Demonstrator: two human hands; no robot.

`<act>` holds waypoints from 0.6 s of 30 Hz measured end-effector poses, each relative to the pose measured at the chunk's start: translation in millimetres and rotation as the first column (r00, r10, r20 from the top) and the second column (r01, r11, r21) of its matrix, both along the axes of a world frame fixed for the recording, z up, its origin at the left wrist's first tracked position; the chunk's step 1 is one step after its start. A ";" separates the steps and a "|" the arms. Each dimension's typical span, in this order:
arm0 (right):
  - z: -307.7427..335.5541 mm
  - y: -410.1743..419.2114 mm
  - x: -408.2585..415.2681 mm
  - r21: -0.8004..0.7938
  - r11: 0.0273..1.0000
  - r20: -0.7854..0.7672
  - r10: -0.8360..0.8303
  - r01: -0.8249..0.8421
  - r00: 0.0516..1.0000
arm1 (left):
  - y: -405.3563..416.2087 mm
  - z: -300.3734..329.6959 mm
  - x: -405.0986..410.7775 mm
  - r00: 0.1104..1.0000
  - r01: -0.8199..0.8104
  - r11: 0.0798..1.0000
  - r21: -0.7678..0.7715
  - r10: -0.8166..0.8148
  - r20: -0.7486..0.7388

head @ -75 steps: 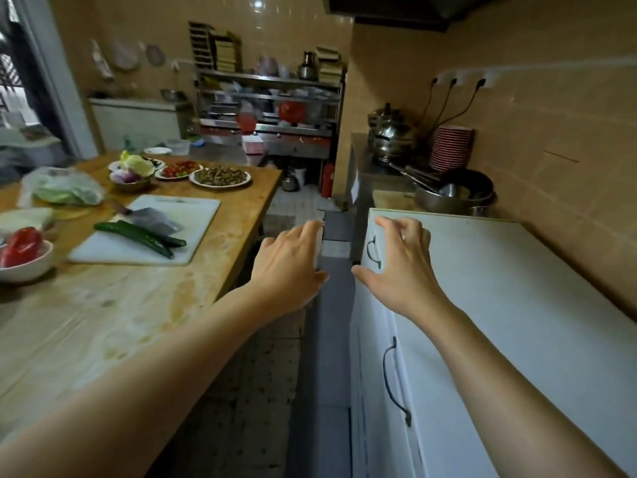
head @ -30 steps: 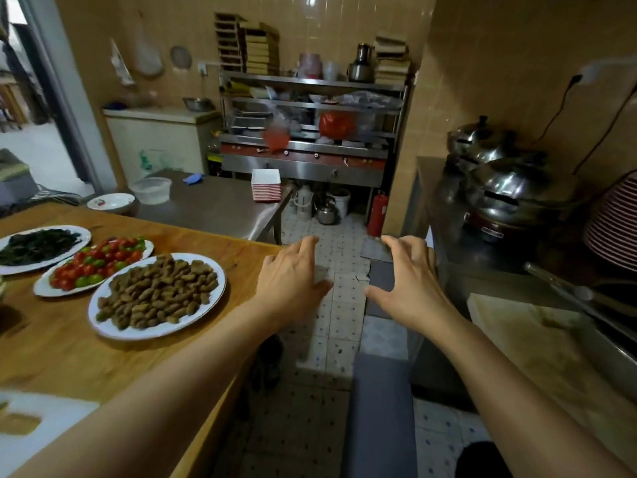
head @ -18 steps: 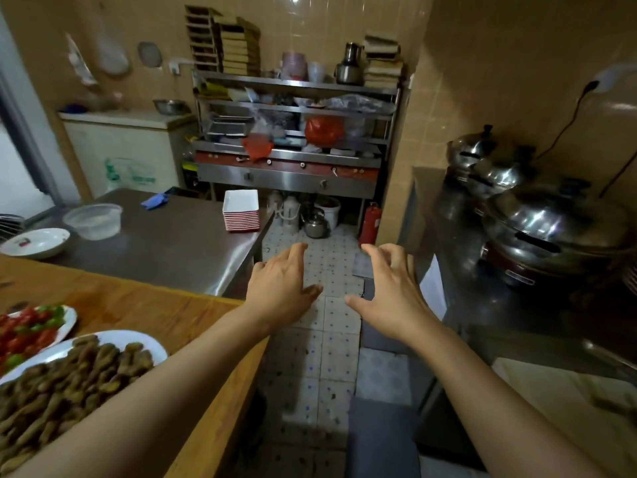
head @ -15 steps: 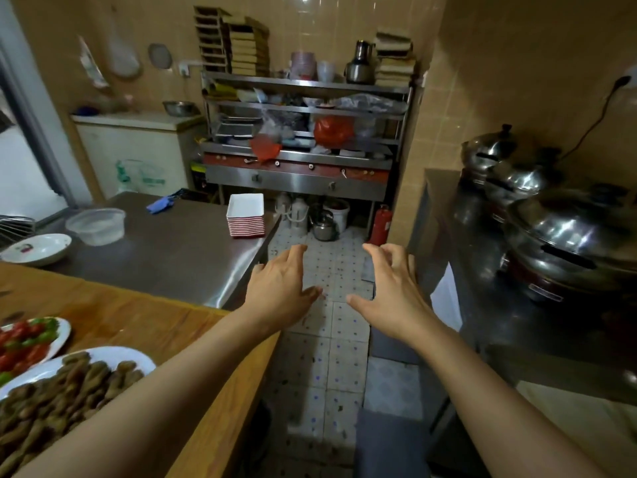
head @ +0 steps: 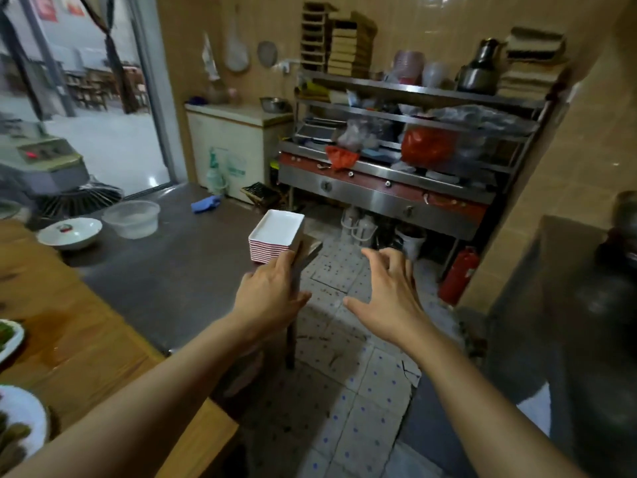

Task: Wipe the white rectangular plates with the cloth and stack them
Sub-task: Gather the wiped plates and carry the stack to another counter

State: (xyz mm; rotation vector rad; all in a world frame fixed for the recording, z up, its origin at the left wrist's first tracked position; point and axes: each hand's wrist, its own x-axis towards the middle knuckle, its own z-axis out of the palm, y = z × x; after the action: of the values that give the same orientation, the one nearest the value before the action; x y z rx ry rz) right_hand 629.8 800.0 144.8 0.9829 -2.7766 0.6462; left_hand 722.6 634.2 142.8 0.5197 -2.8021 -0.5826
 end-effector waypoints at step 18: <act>-75.5 -193.4 -210.9 0.054 0.980 0.194 0.176 -0.190 0.965 | -162.0 -81.3 -181.4 0.955 -0.290 0.951 0.109 0.279 0.106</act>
State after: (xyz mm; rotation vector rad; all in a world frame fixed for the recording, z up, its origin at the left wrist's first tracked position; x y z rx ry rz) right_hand 419.0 606.5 69.4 1.2686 -2.9131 0.7013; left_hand 541.2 472.2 61.5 0.9784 -2.7106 -0.6864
